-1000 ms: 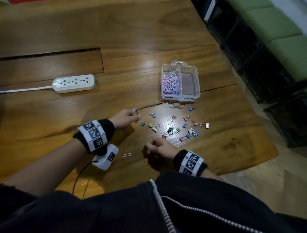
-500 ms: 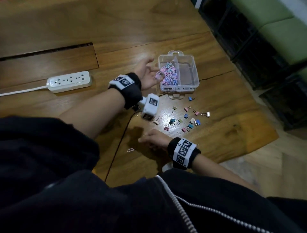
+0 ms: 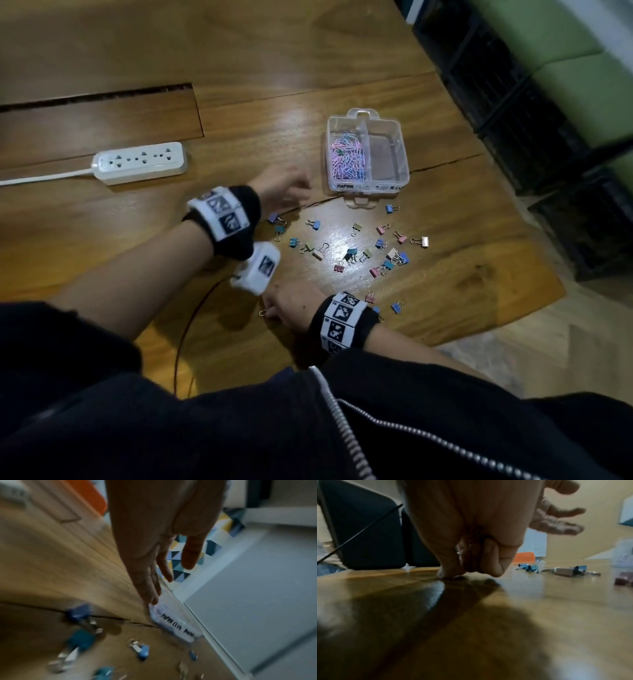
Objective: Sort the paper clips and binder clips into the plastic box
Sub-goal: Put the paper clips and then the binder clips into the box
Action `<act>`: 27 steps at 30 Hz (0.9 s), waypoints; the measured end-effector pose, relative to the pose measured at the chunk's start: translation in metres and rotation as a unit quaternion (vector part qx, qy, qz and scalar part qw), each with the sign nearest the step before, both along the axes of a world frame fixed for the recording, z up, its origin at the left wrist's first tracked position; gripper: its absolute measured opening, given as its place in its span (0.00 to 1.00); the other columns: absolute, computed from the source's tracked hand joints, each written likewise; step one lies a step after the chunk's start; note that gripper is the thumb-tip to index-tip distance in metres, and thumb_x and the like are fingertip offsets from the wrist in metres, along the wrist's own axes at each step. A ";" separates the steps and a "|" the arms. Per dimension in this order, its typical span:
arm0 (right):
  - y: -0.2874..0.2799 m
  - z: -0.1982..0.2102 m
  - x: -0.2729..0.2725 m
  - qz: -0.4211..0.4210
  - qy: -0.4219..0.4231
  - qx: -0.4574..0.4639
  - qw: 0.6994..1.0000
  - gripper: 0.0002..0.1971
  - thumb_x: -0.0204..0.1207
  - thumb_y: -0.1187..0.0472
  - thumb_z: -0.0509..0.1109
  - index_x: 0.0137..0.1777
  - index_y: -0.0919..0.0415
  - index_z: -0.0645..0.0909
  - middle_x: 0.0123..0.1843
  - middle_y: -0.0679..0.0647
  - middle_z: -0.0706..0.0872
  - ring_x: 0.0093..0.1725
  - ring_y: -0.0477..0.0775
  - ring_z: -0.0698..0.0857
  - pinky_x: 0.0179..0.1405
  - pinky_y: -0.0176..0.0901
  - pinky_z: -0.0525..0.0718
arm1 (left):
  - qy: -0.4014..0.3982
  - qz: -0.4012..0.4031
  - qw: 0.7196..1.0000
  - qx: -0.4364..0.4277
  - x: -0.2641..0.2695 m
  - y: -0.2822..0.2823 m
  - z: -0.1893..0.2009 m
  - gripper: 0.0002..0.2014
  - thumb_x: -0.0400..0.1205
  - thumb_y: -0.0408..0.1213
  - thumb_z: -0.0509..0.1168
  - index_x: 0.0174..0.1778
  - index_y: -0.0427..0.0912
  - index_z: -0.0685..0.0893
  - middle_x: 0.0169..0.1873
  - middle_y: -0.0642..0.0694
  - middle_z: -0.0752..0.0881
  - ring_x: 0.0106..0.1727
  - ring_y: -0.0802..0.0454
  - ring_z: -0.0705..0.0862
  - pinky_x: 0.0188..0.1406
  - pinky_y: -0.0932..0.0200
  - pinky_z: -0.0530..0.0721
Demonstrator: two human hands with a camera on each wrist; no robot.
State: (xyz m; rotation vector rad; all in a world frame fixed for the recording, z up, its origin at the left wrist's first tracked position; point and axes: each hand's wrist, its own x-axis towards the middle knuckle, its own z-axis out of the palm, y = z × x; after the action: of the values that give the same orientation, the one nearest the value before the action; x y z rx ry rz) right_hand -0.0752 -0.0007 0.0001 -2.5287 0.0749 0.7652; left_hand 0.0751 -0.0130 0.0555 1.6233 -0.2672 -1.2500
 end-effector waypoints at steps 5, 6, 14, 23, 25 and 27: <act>-0.027 0.015 -0.013 -0.076 0.038 0.068 0.994 0.06 0.79 0.61 0.62 0.47 0.64 0.78 0.50 0.59 0.83 0.49 0.57 0.82 0.52 0.46 0.81 | -0.194 -0.118 0.971 0.074 -0.028 0.058 -0.017 0.10 0.81 0.28 0.60 0.38 0.46 0.78 0.45 0.43 0.82 0.32 0.64 0.80 0.23 0.79 0.76; -0.038 0.017 -0.014 -0.106 0.030 0.082 0.991 0.06 0.79 0.61 0.63 0.40 0.60 0.75 0.47 0.58 0.82 0.46 0.56 0.81 0.47 0.44 0.79 | -0.232 -0.151 0.957 0.084 -0.035 0.066 -0.019 0.09 0.81 0.28 0.61 0.38 0.47 0.79 0.46 0.43 0.83 0.30 0.66 0.81 0.26 0.77 0.76; -0.154 0.054 0.036 -0.281 -0.100 0.036 0.954 0.03 0.78 0.69 0.61 0.48 0.62 0.74 0.44 0.53 0.79 0.40 0.48 0.78 0.29 0.27 0.72 | -0.481 -0.255 0.808 0.225 -0.055 0.066 -0.040 0.28 0.81 0.36 0.60 0.78 0.42 0.61 0.80 0.41 0.58 0.79 0.41 0.58 0.76 0.49 0.65; -0.200 0.053 0.097 -0.346 -0.138 -0.044 0.927 0.12 0.80 0.64 0.59 0.58 0.66 0.80 0.56 0.61 0.84 0.48 0.54 0.81 0.47 0.41 0.80 | -0.460 -0.263 0.789 0.313 -0.039 0.022 -0.054 0.28 0.79 0.36 0.65 0.76 0.40 0.66 0.77 0.38 0.62 0.76 0.38 0.61 0.71 0.47 0.73; -0.201 0.052 0.095 -0.361 -0.142 -0.008 0.922 0.14 0.82 0.64 0.57 0.62 0.66 0.78 0.58 0.60 0.84 0.53 0.55 0.82 0.45 0.34 0.76 | -0.471 -0.238 0.793 0.305 -0.043 0.021 -0.057 0.23 0.80 0.30 0.63 0.72 0.39 0.70 0.71 0.38 0.67 0.72 0.40 0.66 0.67 0.48 0.75; -0.202 0.051 0.086 -0.394 -0.174 0.051 0.901 0.14 0.82 0.66 0.55 0.61 0.65 0.80 0.61 0.58 0.83 0.59 0.55 0.82 0.49 0.34 0.75 | -0.463 -0.221 0.807 0.291 -0.045 0.019 -0.058 0.21 0.79 0.25 0.60 0.69 0.38 0.73 0.67 0.37 0.70 0.67 0.41 0.70 0.66 0.49 0.76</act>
State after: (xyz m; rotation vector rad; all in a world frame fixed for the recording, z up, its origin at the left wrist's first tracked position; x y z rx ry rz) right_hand 0.0106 -0.2023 0.0508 -2.1926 0.8488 -0.0121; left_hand 0.0298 0.0065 -0.0028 2.7701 -0.9896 -0.7695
